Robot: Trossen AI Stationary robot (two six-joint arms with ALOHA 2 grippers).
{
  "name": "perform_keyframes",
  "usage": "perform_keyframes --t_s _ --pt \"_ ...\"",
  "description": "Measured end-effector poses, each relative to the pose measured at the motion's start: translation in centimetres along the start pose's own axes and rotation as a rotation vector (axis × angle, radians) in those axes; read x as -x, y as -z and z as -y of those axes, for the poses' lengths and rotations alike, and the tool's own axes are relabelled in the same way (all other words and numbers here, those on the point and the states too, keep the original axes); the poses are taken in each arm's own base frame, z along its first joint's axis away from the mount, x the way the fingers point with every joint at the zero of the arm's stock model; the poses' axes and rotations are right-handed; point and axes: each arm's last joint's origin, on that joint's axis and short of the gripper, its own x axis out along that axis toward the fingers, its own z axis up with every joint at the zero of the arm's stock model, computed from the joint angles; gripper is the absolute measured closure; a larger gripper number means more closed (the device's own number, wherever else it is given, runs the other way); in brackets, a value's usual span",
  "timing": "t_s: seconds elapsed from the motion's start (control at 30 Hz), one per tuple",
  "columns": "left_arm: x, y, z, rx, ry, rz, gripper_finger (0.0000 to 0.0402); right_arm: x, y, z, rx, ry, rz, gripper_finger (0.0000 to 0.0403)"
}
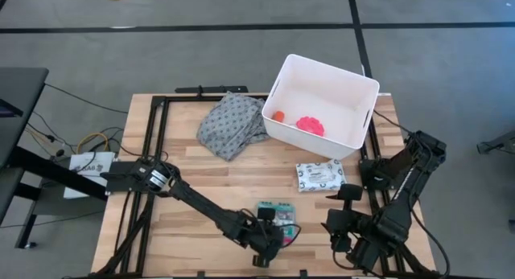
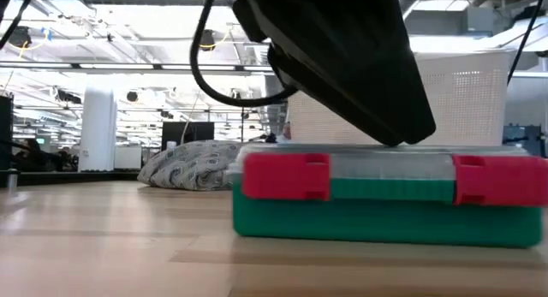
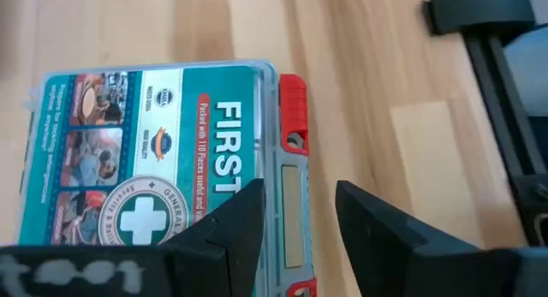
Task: Pick & place medical supplies in basket/bin
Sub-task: Put the first aid kit in the white bin
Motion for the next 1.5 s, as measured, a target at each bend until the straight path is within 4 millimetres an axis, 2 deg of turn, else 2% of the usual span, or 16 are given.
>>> perform_keyframes --t_s 0.1,0.23,0.43,0.7,0.93,1.1,1.5 --pt "-0.2 -0.3 -0.9 0.017 -0.005 -0.004 0.026 0.0 0.0 0.0 0.0 0.0 0.0 0.001" --pt "0.6 -1.0 -1.2 0.003 -0.024 -0.039 0.026 0.0 0.0 0.0 0.0 0.0 0.0 0.001" --pt "2.9 -2.5 -0.6 -0.016 -0.063 -0.04 0.026 0.0 -0.1 -0.2 -0.016 -0.017 0.01 0.001" --pt "3.2 -1.4 1.2 -0.104 -0.057 -0.084 0.026 0.0 -0.4 -0.6 -0.053 -0.057 0.031 0.001" --pt "3.8 0.7 1.3 -0.124 -0.116 -0.271 0.026 0.1 -0.6 -1.0 -0.08 -0.099 0.035 0.001" --pt "3.4 1.3 1.4 -0.145 -0.138 -0.279 0.026 0.4 -0.5 -1.5 -0.094 -0.14 0.044 0.001" --pt "2.6 0.9 0.5 -0.148 -0.147 -0.241 0.026 2.4 1.6 -2.9 -0.121 -0.209 0.064 0.001"
